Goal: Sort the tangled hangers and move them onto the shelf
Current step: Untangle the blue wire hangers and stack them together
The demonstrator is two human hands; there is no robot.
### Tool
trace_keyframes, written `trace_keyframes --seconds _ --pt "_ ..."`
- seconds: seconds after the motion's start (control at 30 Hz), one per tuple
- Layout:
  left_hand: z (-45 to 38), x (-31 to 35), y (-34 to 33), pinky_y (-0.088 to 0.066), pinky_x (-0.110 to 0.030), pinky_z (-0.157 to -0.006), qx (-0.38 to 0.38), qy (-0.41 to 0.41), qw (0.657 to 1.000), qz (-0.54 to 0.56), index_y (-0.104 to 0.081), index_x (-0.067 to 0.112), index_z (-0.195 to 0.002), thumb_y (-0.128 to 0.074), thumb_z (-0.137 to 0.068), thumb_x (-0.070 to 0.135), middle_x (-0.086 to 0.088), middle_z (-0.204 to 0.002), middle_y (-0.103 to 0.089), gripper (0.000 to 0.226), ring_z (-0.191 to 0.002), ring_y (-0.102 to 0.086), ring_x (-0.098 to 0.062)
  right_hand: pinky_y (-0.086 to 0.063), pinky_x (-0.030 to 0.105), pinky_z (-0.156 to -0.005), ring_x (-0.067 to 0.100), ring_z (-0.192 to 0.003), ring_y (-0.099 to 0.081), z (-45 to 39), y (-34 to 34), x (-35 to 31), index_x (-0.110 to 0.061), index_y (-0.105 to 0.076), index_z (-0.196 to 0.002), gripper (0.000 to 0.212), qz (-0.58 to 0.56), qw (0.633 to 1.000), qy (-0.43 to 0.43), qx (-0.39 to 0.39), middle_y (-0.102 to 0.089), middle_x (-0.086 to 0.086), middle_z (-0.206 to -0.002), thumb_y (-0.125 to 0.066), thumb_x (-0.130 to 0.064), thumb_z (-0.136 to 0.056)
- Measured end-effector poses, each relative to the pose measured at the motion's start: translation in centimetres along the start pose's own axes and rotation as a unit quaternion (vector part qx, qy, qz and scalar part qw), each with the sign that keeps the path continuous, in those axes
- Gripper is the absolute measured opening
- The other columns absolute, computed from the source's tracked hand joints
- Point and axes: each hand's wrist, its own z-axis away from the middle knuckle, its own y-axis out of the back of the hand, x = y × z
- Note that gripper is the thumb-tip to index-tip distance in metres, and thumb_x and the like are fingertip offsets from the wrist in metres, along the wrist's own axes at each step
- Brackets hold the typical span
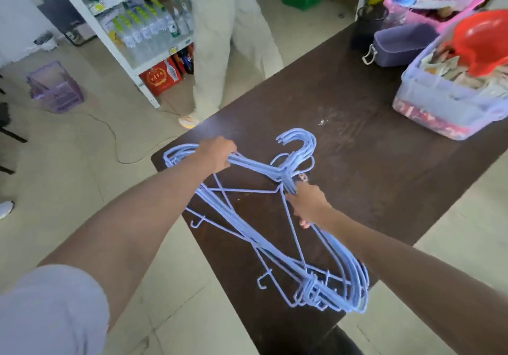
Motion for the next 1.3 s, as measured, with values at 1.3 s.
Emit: trace_keyframes --seconds 1.3 --pt "-0.1 -0.8 -8.4 -0.047 -0.039 -0.087 -0.029 -0.207 0.974 0.084 -0.053 0.008 -0.109 -0.057 -0.086 0.023 -0.01 -0.117 -0.057 0.028 -0.109 -0.056 -0.029 -0.047 0.032 -0.093 0.03 -0.118 -0.056 2.3 -0.1 0.7 -0.012 -0.055 -0.119 0.038 0.268 0.946 -0.171 0.058 -0.059 0.01 -0.126 -0.061 -0.025 -0.084"
